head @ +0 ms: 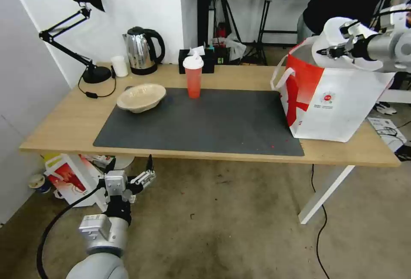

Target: Pick up the trash from the table and place it into the takeout bag.

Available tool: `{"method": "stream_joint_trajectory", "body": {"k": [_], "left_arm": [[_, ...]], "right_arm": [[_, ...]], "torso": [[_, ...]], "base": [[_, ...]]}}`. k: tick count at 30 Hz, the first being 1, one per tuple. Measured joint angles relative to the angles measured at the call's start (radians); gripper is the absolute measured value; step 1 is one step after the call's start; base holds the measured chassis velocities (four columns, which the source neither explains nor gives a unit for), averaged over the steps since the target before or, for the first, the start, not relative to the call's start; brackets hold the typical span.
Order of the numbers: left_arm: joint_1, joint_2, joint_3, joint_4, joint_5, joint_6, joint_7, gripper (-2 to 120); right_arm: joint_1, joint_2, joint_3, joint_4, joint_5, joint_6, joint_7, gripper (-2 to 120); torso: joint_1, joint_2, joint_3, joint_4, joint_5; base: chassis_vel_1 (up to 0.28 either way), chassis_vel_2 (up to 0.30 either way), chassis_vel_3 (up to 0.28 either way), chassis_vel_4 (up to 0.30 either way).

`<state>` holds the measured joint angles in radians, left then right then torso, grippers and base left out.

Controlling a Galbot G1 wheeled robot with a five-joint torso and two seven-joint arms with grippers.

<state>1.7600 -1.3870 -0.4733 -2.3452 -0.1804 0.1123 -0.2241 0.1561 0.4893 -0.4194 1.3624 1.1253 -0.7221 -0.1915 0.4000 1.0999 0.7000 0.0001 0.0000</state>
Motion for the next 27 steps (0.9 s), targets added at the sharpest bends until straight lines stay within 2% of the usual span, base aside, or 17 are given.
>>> {"method": "stream_joint_trajectory", "body": {"k": [5, 7, 8, 11, 12, 13, 16, 17, 20, 21, 24, 25, 27], "left_arm": [[0.005, -0.004, 0.0, -0.001, 0.008, -0.003, 0.001, 100], [0.005, -0.004, 0.001, 0.0, 0.009, -0.003, 0.001, 100], [0.005, -0.004, 0.001, 0.0, 0.009, -0.003, 0.001, 100], [0.002, -0.004, -0.002, 0.0, 0.01, -0.003, 0.001, 100], [0.003, -0.004, -0.003, 0.0, 0.011, -0.003, 0.002, 100], [0.003, -0.004, -0.003, 0.0, 0.011, -0.003, 0.002, 100], [0.005, -0.008, -0.002, 0.0, 0.014, -0.003, 0.002, 100], [0.005, -0.008, -0.002, 0.0, 0.014, -0.003, 0.002, 100], [0.003, -0.01, -0.001, 0.0, 0.015, -0.004, 0.002, 100], [0.003, -0.01, -0.001, 0.0, 0.015, -0.004, 0.002, 100], [0.004, -0.01, -0.001, 0.0, 0.015, -0.004, 0.002, 100], [0.004, -0.01, -0.001, 0.0, 0.015, -0.004, 0.002, 100], [0.006, -0.01, -0.002, -0.001, 0.015, -0.006, 0.002, 100]], "right_arm": [[-0.043, -0.001, 0.032, 0.018, -0.011, 0.0, -0.011, 2], [-0.055, 0.002, 0.052, 0.027, -0.011, 0.0, -0.01, 12], [-0.055, 0.002, 0.052, 0.027, -0.011, 0.0, -0.01, 12], [-0.056, 0.004, 0.057, 0.03, -0.011, 0.0, -0.007, 22], [-0.055, 0.005, 0.058, 0.03, -0.01, 0.001, -0.005, 30], [-0.055, 0.005, 0.058, 0.03, -0.01, 0.001, -0.005, 30], [-0.052, 0.005, 0.058, 0.03, -0.01, 0.001, -0.002, 44], [-0.052, 0.005, 0.058, 0.03, -0.01, 0.001, -0.002, 44], [-0.043, 0.005, 0.057, 0.03, -0.008, 0.001, 0.001, 59], [-0.043, 0.005, 0.057, 0.03, -0.008, 0.001, 0.001, 59], [-0.033, 0.005, 0.053, 0.031, -0.005, 0.001, 0.002, 72], [-0.033, 0.005, 0.053, 0.031, -0.005, 0.001, 0.002, 72], [-0.028, 0.005, 0.053, 0.035, -0.003, 0.001, 0.003, 84]], "torso": [[0.0, 0.0, 0.0, -0.0001, 0.0004], [0.0, 0.0, 0.0, -0.0002, 0.0], [0.0, 0.0, 0.0, -0.0002, 0.0], [0.0, 0.0, 0.0, -0.0002, 0.0], [0.0, 0.0, 0.0, 0.0, 0.0], [0.0, 0.0, 0.0, 0.0, 0.0], [0.0, 0.0, 0.0, -0.0001, 0.0], [0.0, 0.0, 0.0, -0.0001, 0.0], [0.0, 0.0, 0.0, -0.0001, 0.0], [0.0, 0.0, 0.0, -0.0001, 0.0], [0.0, 0.0, 0.0, -0.0001, 0.0], [0.0, 0.0, 0.0, -0.0001, 0.0], [0.0, 0.0, 0.0, -0.0002, 0.0]], "base": [[0.0, 0.0, 0.0, 0.0], [0.0, 0.0, 0.0, 0.0], [0.0, 0.0, 0.0, 0.0], [0.0, 0.0, 0.0, 0.0], [0.0, 0.0, 0.0, 0.0], [0.0, 0.0, 0.0, 0.0], [0.0, 0.0, 0.0, 0.0], [0.0, 0.0, 0.0, 0.0], [0.0, 0.0, 0.0, 0.0], [0.0, 0.0, 0.0, 0.0], [0.0, 0.0, 0.0, 0.0], [0.0, 0.0, 0.0, 0.0], [0.0, 0.0, 0.0, 0.0]]}}
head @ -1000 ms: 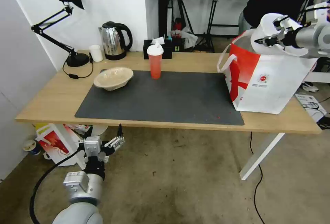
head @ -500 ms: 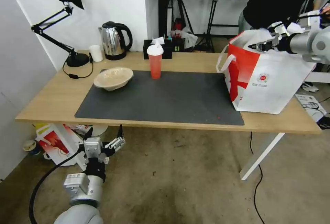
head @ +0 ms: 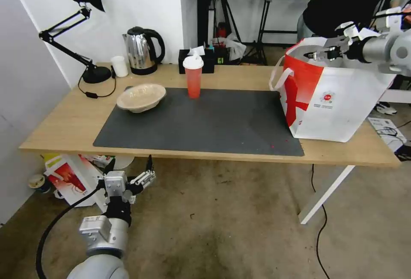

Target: Pick up the trash from the table and place it into the takeout bag.

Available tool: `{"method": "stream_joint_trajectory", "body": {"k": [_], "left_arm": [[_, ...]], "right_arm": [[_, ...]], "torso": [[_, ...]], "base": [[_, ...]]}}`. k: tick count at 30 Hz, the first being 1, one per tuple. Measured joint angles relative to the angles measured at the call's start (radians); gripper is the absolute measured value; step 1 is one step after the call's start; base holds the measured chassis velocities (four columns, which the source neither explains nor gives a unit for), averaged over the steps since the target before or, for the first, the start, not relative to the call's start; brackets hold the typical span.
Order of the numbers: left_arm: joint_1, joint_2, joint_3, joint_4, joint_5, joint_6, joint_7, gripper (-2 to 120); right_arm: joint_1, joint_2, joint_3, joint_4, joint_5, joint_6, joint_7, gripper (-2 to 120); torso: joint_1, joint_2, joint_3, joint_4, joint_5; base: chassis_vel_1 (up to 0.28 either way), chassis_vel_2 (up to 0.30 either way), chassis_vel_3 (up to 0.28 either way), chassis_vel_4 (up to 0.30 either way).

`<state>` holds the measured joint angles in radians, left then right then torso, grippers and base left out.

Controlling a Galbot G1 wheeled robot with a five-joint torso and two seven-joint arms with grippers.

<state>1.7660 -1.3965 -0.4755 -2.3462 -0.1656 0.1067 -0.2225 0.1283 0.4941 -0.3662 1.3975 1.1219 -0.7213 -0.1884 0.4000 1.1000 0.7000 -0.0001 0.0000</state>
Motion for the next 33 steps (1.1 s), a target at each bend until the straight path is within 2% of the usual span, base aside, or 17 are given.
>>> {"method": "stream_joint_trajectory", "body": {"k": [2, 4, 5, 12, 15, 16, 18, 20, 21, 25, 26, 30, 31, 33], "left_arm": [[0.0, 0.0, 0.0, 0.0, 0.0, 0.0, 0.0, 100], [0.0, 0.0, 0.0, -0.002, 0.0, 0.0, 0.0, 100], [0.0, 0.0, 0.0, -0.002, 0.0, 0.0, 0.0, 100], [-0.003, -0.003, 0.001, -0.002, 0.002, 0.0, 0.001, 100], [-0.002, -0.005, 0.003, -0.003, 0.006, 0.0, 0.001, 100], [-0.002, -0.005, 0.003, -0.003, 0.006, 0.0, 0.001, 100], [-0.002, -0.005, 0.003, -0.003, 0.008, -0.001, 0.001, 100], [-0.001, -0.004, 0.002, -0.004, 0.01, 0.0, 0.001, 100], [-0.001, -0.004, 0.002, -0.004, 0.01, 0.0, 0.001, 100], [-0.001, -0.006, 0.0, -0.003, 0.014, -0.001, 0.001, 100], [-0.001, -0.006, 0.0, -0.003, 0.014, -0.001, 0.001, 100], [-0.001, -0.009, -0.001, -0.003, 0.019, -0.001, 0.001, 100], [-0.001, -0.009, -0.001, -0.003, 0.019, -0.001, 0.001, 100], [-0.001, -0.01, -0.002, -0.003, 0.019, -0.001, 0.001, 100]], "right_arm": [[0.0, 0.0, 0.0, 0.002, 0.001, 0.0, 0.001, 86], [0.0, -0.002, 0.003, 0.014, 0.017, 0.0, 0.021, 96], [-0.001, -0.004, 0.006, 0.019, 0.022, 0.0, 0.026, 98], [-0.022, -0.016, 0.048, 0.047, 0.042, 0.0, 0.049, 100], [-0.103, -0.031, 0.153, 0.094, 0.045, 0.0, 0.085, 100], [-0.103, -0.031, 0.153, 0.094, 0.045, 0.0, 0.085, 100], [-0.197, -0.037, 0.277, 0.156, 0.057, 0.0, 0.119, 100], [-0.248, -0.041, 0.353, 0.201, 0.066, 0.0, 0.147, 100], [-0.248, -0.041, 0.353, 0.201, 0.066, 0.0, 0.147, 100], [-0.377, -0.042, 0.5, 0.339, 0.124, 0.037, 0.256, 100], [-0.377, -0.042, 0.5, 0.339, 0.124, 0.037, 0.256, 100], [-0.5, -0.008, 0.571, 0.478, 0.159, 0.121, 0.397, 100], [-0.5, -0.008, 0.571, 0.478, 0.159, 0.121, 0.397, 100], [-0.555, 0.027, 0.587, 0.539, 0.155, 0.199, 0.492, 100]], "torso": [[0.0, 0.0, 0.0, 0.0001, 0.0], [0.0, 0.0, 0.0, 0.0, 0.0001], [0.0, 0.0, 0.0, 0.0001, 0.0], [0.0, 0.0, 0.0, 0.0002, -0.0002], [0.0, 0.0, 0.0, 0.0, 0.0002], [0.0, 0.0, 0.0, 0.0, 0.0002], [0.0, 0.0, 0.0, -0.0001, 0.0004], [0.0, 0.0, 0.0, 0.0001, 0.0002], [0.0, 0.0, 0.0, 0.0001, 0.0002], [0.0, 0.0, 0.0, 0.0, -0.0003], [0.0, 0.0, 0.0, 0.0, -0.0003], [0.0, 0.0, 0.0, 0.0003, 0.0], [0.0, 0.0, 0.0, 0.0003, 0.0], [0.0, 0.0, 0.0, 0.0, 0.0]], "base": [[0.0, 0.0, 0.0, 0.0], [0.0, 0.0, 0.0, 0.0], [0.0, 0.0, 0.0, 0.0], [0.0, 0.0, 0.0, 0.0], [0.0, 0.0, 0.0, 0.0], [0.0, 0.0, 0.0, 0.0], [0.0, 0.0, 0.0, 0.0], [0.0, 0.0, 0.0, 0.0], [0.0, 0.0, 0.0, 0.0], [0.0, 0.0, 0.0, 0.0], [0.0, 0.0, 0.0, 0.0], [0.0, 0.0, 0.0, 0.0], [0.0, 0.0, 0.0, 0.0], [0.0, 0.0, 0.0, 0.0]]}}
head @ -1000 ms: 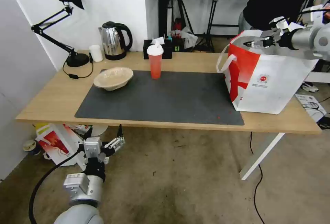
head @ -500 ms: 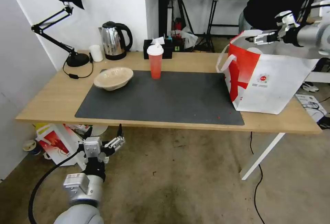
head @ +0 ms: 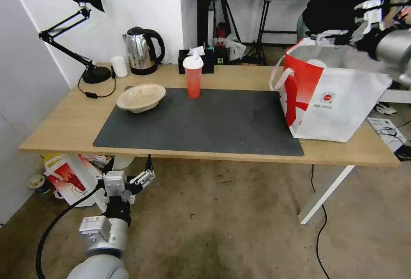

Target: Pick up the trash from the table and place it into the takeout bag.

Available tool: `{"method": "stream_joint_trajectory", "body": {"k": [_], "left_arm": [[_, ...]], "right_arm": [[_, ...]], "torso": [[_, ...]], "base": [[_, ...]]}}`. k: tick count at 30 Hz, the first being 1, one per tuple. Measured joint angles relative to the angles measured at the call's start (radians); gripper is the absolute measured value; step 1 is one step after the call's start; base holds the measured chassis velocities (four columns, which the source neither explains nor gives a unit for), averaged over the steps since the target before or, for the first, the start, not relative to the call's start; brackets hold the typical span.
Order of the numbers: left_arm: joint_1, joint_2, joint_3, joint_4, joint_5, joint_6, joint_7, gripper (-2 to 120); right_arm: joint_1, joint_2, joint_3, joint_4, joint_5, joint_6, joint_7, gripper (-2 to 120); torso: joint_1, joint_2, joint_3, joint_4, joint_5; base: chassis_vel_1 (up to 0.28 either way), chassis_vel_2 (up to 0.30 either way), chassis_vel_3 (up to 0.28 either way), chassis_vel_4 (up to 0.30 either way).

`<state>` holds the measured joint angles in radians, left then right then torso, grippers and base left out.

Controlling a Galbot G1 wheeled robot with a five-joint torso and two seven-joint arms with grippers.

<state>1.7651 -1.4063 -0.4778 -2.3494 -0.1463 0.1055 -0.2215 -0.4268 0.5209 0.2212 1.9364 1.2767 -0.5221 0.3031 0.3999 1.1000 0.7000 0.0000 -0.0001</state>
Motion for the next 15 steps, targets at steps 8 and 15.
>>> {"method": "stream_joint_trajectory", "body": {"k": [8, 15], "left_arm": [[0.0, -0.003, -0.001, -0.001, 0.001, 0.0, 0.0, 100], [-0.003, -0.005, 0.001, 0.001, 0.002, -0.001, -0.001, 100]], "right_arm": [[-0.289, 0.121, 0.102, 0.216, -0.174, 0.258, 0.125, 100], [-0.588, 0.194, 0.209, 0.354, -0.402, 0.434, 0.115, 100]], "torso": [[0.0, 0.0, 0.0, 0.0004, 0.0001], [0.0, 0.0, 0.0, -0.0002, -0.0003]], "base": [[0.0, 0.0, 0.0, 0.0], [0.0, 0.0, 0.0, 0.0]]}}
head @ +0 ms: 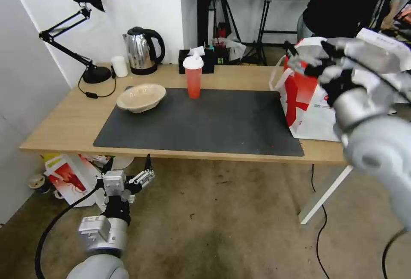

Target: Pick up the trash from the table and place it into the takeout bag.

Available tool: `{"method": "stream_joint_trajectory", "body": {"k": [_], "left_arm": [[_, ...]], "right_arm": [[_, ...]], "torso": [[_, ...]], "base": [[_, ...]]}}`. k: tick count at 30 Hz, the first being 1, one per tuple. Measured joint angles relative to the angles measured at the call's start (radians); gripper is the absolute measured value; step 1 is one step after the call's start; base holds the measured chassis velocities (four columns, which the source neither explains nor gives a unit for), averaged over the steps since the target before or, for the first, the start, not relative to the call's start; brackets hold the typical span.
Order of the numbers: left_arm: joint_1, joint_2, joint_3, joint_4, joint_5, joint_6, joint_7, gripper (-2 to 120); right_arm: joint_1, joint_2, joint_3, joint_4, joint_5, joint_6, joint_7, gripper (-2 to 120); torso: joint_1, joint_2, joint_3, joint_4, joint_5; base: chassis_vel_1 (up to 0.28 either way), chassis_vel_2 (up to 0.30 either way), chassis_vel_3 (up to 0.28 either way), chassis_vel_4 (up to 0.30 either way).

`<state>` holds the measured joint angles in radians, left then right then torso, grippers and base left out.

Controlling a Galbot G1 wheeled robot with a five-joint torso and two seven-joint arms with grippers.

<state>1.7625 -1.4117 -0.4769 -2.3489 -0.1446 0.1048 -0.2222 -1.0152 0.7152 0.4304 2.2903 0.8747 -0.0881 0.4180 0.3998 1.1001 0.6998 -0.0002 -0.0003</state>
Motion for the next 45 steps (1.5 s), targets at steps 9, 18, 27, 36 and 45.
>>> {"method": "stream_joint_trajectory", "body": {"k": [9, 18, 27, 36, 45], "left_arm": [[0.003, -0.008, 0.006, 0.004, 0.008, -0.002, 0.001, 100], [0.011, -0.017, 0.018, 0.006, 0.025, -0.002, 0.0, 100], [0.015, -0.02, 0.019, 0.006, 0.029, -0.002, 0.0, 100], [0.012, -0.015, 0.016, 0.007, 0.028, -0.003, -0.001, 100], [0.008, -0.01, 0.012, 0.012, 0.022, -0.004, -0.001, 100]], "right_arm": [[-0.354, 0.181, 0.019, 0.062, -0.453, 0.388, -0.009, 100], [-0.509, 0.256, -0.048, 0.079, -0.748, 0.54, 0.094, 100], [-0.647, 0.294, -0.114, 0.065, -0.896, 0.555, 0.29, 100], [-0.676, 0.297, -0.205, 0.023, -0.816, 0.436, 0.39, 100], [-0.683, 0.279, -0.258, 0.004, -0.764, 0.382, 0.41, 100]], "torso": [[0.0, 0.0, 0.0, 0.0001, 0.0004], [0.0, 0.0, 0.0, 0.0002, 0.0004], [0.0, 0.0, 0.0, 0.0002, 0.0002], [0.0, 0.0, 0.0, 0.0002, 0.0003], [0.0, 0.0, 0.0, 0.0003, 0.0004]], "base": [[0.0, 0.0, 0.0, 0.0], [0.0, 0.0, 0.0, 0.0], [0.0, 0.0, 0.0, 0.0], [0.0, 0.0, 0.0, 0.0], [0.0, 0.0, 0.0, 0.0]]}}
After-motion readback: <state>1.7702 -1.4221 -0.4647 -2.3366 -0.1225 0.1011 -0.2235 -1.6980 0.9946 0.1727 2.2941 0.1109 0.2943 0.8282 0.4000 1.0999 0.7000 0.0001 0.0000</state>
